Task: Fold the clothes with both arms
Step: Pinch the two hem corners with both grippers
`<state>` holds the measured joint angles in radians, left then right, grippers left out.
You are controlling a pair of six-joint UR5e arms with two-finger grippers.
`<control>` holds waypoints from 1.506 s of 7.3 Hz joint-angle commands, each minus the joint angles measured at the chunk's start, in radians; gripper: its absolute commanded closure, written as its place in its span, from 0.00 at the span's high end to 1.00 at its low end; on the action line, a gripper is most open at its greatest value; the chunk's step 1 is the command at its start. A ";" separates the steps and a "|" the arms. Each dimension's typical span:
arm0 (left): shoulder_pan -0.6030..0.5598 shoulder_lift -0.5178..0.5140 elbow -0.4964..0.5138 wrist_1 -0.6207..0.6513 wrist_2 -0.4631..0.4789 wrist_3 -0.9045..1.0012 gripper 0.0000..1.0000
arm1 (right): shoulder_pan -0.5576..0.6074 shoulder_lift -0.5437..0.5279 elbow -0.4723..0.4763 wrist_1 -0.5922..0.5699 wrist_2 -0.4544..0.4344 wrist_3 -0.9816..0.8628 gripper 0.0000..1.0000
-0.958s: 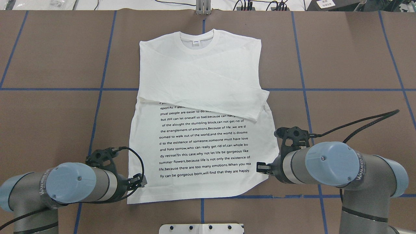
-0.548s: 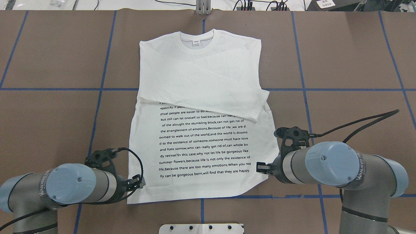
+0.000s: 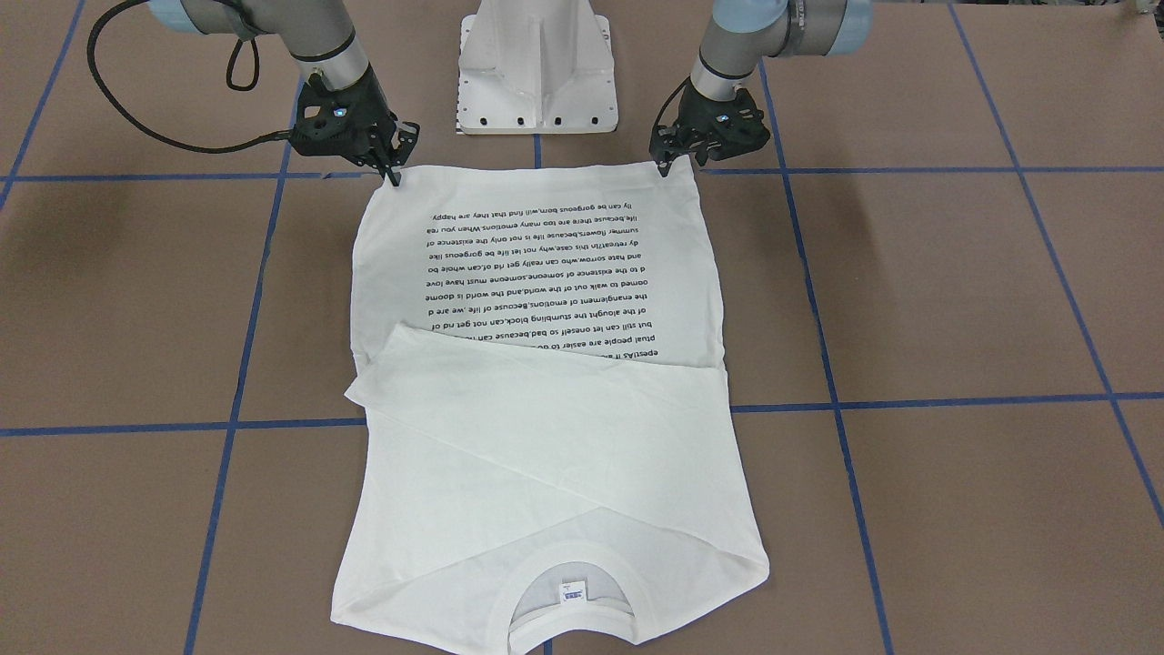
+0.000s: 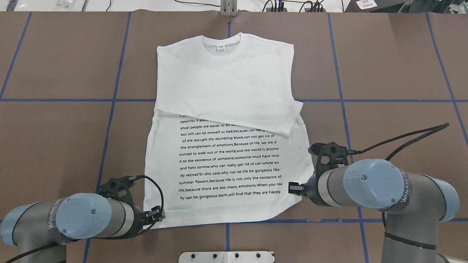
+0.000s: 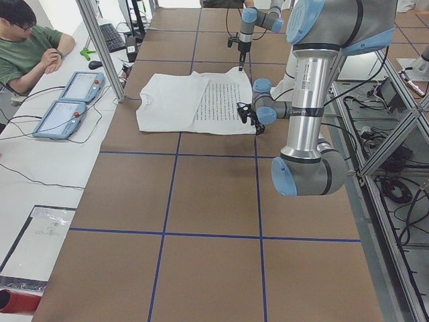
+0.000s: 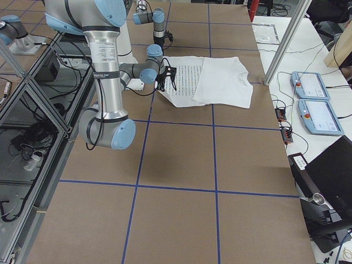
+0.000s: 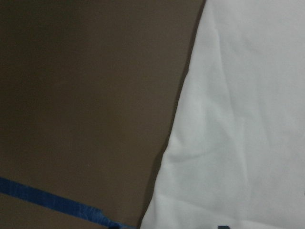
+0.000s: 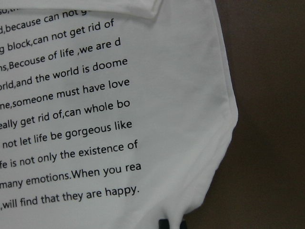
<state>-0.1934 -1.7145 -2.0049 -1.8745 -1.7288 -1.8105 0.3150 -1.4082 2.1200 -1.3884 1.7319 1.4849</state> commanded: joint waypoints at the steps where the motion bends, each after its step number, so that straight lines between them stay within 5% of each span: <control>1: 0.005 -0.001 0.002 0.000 0.000 -0.009 0.68 | 0.001 0.002 0.000 -0.001 0.000 0.000 0.00; 4: 0.005 0.004 0.008 0.000 0.000 -0.010 0.50 | 0.001 0.000 0.000 0.000 0.000 0.000 0.00; 8: 0.008 -0.008 -0.003 0.000 -0.002 -0.010 0.00 | 0.007 0.000 -0.002 -0.001 0.000 0.000 0.00; 11: 0.002 -0.007 -0.027 0.002 -0.003 -0.013 0.00 | 0.009 0.000 -0.003 -0.001 0.005 -0.001 0.00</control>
<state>-0.1878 -1.7221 -2.0167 -1.8736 -1.7313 -1.8225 0.3226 -1.4082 2.1175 -1.3898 1.7336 1.4845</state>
